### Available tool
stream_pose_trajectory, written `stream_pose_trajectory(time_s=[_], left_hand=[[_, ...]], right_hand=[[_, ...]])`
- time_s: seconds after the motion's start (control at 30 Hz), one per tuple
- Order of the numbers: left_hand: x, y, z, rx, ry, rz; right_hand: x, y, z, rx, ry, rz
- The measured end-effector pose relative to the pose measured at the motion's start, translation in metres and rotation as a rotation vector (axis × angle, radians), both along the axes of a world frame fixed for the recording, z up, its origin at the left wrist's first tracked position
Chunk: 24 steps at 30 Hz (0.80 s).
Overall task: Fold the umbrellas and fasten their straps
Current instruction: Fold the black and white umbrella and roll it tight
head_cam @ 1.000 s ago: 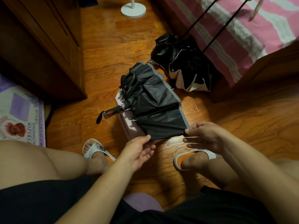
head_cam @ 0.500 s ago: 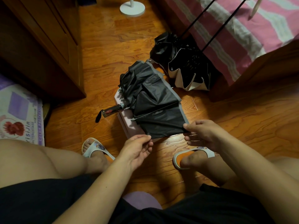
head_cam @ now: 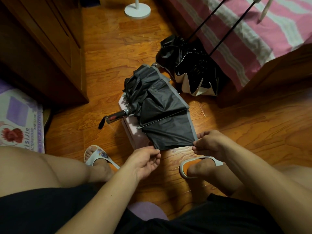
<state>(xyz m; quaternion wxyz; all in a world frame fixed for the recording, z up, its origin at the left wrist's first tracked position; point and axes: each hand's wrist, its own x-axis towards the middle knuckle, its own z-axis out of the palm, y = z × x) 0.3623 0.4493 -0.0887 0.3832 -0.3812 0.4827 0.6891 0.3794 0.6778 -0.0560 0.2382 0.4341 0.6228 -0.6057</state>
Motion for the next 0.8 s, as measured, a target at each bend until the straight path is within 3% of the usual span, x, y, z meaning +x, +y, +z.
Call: stream_pose_trajectory(time_s=[0.3,0.43,0.6,0.8], left_hand=[[-0.002,0.002,-0.009,-0.028,0.057,0.010],[0.001,-0.003,-0.011,0.009,0.067,0.034],[0.002,-0.005,-0.017,-0.009,0.083,-0.005],[0.004,0.004,-0.025,0.041,0.000,0.003]], right_hand=[[-0.002,0.004,-0.004,-0.089,-0.045,0.111],[-0.012,0.001,-0.010,-0.190,0.012,0.043],[-0.015,0.005,-0.012,0.003,0.027,0.025],[-0.007,0.004,-0.026,-0.049,-0.061,0.032]])
